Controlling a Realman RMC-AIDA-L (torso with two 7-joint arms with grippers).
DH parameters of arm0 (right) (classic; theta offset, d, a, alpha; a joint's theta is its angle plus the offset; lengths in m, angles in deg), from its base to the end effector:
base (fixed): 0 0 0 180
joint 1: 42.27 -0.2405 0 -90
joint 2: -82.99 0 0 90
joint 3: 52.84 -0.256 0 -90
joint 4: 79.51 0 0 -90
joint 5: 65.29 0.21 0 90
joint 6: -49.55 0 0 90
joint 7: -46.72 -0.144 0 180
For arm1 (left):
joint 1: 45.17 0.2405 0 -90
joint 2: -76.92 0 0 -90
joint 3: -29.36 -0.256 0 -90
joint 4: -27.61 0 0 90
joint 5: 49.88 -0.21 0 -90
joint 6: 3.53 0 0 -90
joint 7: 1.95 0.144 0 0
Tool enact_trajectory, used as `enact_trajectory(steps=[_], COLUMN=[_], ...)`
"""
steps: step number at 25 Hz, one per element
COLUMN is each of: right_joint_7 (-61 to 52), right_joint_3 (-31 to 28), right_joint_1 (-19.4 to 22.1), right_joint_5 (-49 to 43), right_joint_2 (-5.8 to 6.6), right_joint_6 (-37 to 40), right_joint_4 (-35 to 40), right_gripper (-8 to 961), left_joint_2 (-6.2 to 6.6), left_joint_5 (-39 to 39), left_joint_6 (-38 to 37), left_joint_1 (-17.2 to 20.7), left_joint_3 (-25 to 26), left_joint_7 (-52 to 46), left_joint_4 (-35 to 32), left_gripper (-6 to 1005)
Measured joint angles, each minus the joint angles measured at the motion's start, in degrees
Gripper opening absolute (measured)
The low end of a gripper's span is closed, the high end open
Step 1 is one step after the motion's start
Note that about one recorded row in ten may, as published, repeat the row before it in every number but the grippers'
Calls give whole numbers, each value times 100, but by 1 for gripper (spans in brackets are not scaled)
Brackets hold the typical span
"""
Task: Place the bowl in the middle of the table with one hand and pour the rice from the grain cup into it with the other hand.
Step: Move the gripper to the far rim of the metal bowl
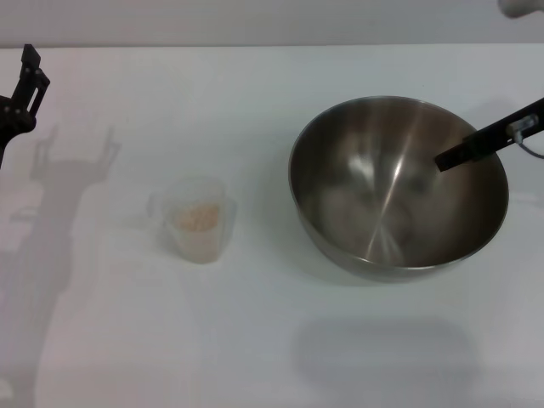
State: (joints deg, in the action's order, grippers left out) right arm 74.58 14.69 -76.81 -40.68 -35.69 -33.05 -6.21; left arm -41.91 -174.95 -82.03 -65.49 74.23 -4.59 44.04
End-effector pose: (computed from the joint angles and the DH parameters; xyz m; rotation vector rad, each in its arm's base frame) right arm 0.2200 0.3828 0.0391 -2.2747 1.1660 -0.3491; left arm -0.3058 0.3098 -0.0011 -1.4647 -0.4005 -0.8481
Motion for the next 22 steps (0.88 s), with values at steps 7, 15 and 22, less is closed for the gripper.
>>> enact_trajectory(steps=[7,15,22], right_joint_7=[97,119,139], right_joint_3=[61,36,32], right_joint_1=[-20,38,110], right_joint_5=[31,76,246], right_joint_2=[-27,-26,-13], right_joint_6=[432,399,249], right_joint_4=[-428,-328,-122], right_gripper=[659,605,179], left_joint_2=[4,8,9], left_joint_5=[0,0,0], left_joint_6=[-1,1,-17], left_joint_1=[-34,-83,-86], left_joint_3=[66,82,83], left_joint_7=[0,17,5], left_joint_4=[1,3,2], left_gripper=[850,847,844])
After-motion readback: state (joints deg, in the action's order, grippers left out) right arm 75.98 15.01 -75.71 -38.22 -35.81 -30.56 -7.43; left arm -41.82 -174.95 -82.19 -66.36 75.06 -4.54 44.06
